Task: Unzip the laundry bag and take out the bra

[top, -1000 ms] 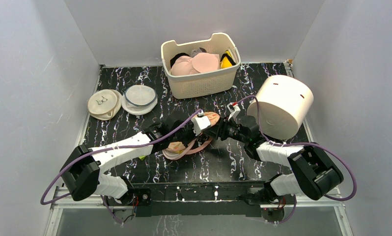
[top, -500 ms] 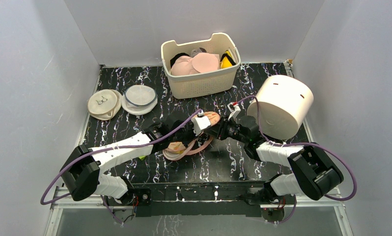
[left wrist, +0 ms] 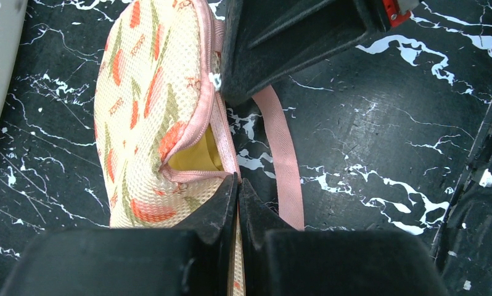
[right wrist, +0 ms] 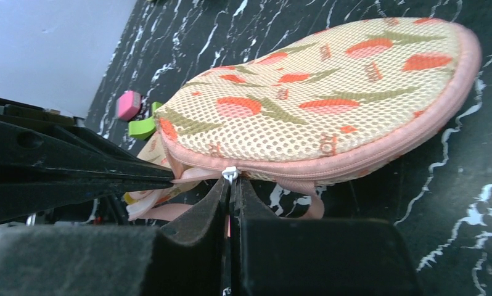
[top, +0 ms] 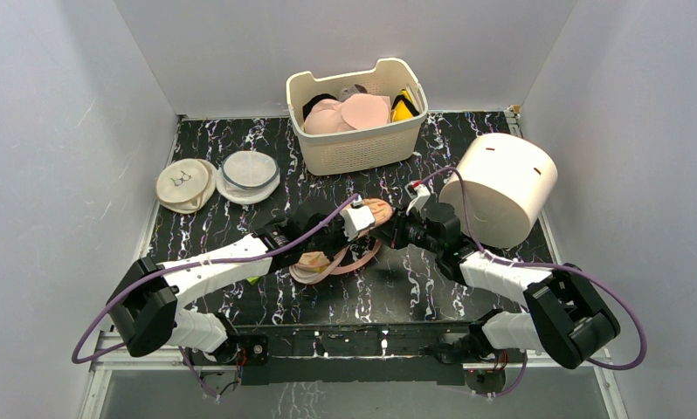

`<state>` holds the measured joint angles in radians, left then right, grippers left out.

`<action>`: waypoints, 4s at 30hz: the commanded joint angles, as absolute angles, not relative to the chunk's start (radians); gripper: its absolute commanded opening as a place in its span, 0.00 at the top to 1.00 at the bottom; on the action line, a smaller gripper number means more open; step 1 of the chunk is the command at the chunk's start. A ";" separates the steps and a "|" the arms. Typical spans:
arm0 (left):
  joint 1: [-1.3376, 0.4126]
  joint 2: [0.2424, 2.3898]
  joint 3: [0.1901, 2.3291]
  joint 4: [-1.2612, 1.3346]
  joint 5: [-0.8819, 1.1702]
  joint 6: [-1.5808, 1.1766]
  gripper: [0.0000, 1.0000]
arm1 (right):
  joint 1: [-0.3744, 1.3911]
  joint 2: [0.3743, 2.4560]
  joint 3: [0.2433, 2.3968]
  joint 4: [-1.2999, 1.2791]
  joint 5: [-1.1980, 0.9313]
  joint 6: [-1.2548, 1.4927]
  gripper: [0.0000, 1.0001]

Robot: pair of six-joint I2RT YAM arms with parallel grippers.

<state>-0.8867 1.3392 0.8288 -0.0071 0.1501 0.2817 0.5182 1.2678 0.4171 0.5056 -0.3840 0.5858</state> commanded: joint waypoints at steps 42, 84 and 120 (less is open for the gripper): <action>-0.887 1.419 0.870 0.042 0.176 0.215 0.66 | 0.665 1.162 0.585 0.255 -0.340 0.312 1.00; -0.887 1.328 0.844 0.034 0.256 0.260 0.43 | 0.499 1.085 0.586 0.093 -0.448 0.201 1.00; -0.890 1.234 0.815 0.048 0.258 0.312 1.00 | 0.434 1.107 0.528 0.121 -0.355 0.259 1.00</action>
